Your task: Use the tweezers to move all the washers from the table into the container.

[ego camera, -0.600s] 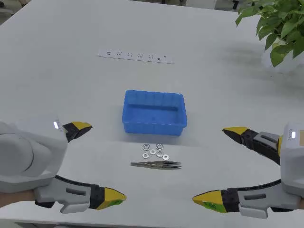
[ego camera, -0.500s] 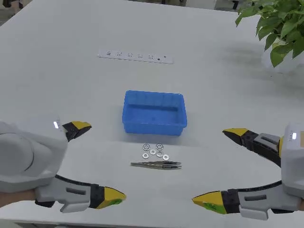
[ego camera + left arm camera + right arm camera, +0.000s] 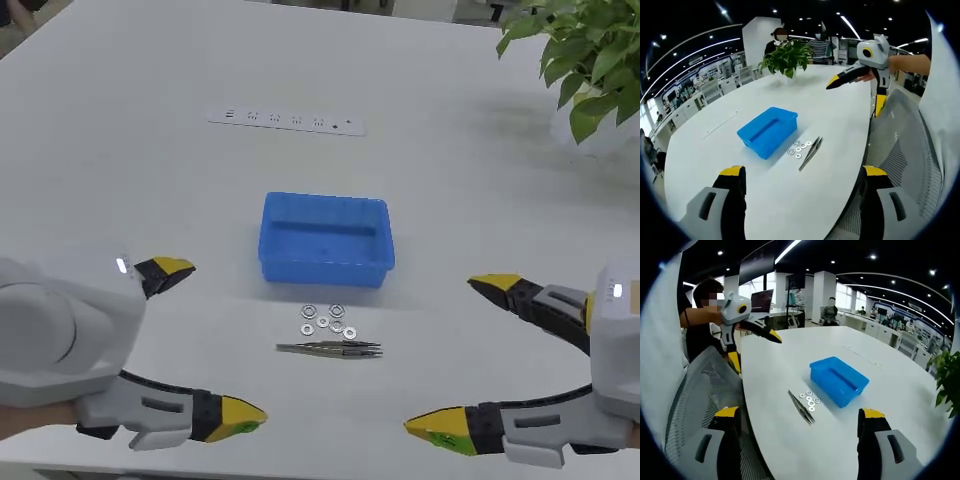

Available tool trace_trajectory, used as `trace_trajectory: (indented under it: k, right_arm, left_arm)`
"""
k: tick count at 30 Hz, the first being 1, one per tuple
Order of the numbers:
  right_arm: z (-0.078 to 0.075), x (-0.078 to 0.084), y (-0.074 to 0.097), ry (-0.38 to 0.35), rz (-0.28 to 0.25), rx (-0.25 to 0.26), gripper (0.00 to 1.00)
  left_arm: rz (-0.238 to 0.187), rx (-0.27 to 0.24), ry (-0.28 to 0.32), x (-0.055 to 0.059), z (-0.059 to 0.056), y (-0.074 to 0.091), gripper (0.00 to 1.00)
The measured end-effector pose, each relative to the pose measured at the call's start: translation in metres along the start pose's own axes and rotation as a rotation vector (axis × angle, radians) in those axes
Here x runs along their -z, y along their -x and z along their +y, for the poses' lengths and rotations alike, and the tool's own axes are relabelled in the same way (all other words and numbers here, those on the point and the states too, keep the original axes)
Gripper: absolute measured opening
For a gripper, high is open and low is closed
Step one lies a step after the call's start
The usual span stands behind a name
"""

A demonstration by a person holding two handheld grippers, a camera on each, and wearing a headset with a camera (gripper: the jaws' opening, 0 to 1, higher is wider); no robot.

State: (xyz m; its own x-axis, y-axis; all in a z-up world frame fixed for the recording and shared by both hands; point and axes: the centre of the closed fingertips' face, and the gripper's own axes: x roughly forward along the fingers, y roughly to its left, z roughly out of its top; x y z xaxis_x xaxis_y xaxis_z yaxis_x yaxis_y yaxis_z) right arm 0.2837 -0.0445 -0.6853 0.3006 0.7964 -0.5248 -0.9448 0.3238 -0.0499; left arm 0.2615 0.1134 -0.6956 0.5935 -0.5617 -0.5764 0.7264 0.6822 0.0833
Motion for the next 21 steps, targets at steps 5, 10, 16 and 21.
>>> trace_trajectory:
  k: [5,10,16,21]
  right_arm:
    - [0.0002,0.0008,-0.001,0.008,0.008,-0.003,0.98]
    - [0.0002,0.0021,-0.0007,0.012,0.014,-0.002,0.97]
    - [-0.0004,0.0041,0.0003,0.012,0.02,0.003,0.97]
    - [-0.0006,0.0047,-0.0005,0.013,0.02,0.007,0.97]
  left_arm:
    - [0.006,-0.012,-0.004,0.0028,0.0026,0.0003,1.0]
    - [0.0,-0.021,0.006,0.0038,0.0049,0.0019,1.0]
    - [-0.004,-0.026,0.003,0.0027,0.0063,0.0028,1.0]
    - [-0.015,-0.023,0.019,0.0022,0.0061,0.0015,1.0]
